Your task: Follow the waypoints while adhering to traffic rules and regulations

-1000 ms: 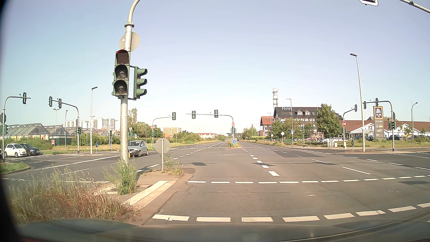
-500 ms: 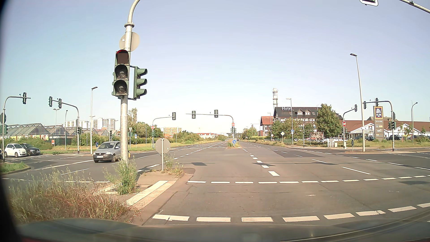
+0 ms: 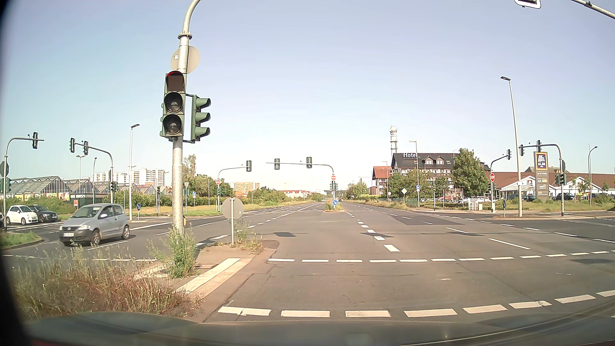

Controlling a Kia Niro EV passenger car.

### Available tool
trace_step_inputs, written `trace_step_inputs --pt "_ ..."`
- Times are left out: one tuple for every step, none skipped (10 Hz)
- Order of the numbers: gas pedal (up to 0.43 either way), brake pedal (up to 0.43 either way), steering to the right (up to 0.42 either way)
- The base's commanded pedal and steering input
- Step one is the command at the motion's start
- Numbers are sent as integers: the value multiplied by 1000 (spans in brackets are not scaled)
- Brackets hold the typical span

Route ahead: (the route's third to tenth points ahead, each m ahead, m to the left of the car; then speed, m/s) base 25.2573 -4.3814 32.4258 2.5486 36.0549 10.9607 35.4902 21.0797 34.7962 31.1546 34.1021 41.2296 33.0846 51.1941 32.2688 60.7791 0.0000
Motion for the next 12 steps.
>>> trace_step_inputs --pt "0 293 -1" --pt "0 299 -1" --pt "0 299 -1" --pt "0 293 -2" --pt "0 293 -2" --pt "0 293 -1" --pt "0 293 -1" --pt "0 293 -1" --pt "0 293 -2" --pt "0 293 -1" --pt "0 293 -1" --pt "0 293 -2"
